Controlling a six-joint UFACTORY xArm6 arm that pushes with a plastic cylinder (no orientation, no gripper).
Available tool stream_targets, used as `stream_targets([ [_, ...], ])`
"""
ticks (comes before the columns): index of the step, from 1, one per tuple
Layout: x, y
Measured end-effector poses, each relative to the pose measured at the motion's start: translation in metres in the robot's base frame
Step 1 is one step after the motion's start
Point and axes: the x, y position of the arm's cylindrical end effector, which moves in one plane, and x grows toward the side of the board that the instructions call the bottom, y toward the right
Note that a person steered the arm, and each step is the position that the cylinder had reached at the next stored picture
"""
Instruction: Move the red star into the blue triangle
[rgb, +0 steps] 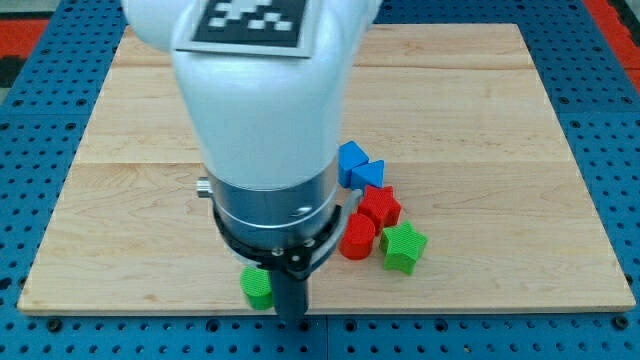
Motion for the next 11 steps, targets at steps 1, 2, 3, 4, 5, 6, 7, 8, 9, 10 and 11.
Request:
stream_targets([
  [1,-0.029,-0.023],
  [2,-0.029,-0.041],
  [3,-0.021,0.002],
  [4,-0.022,0.111],
  [5,-0.035,0.191],
  [6,-0.050,0.194],
  [7,-0.067,0.159],
  [8,-0.067,0.136],
  [9,-0.067,0.117],
  [10,-0.070,0.123],
  [11,-0.080,0.123],
])
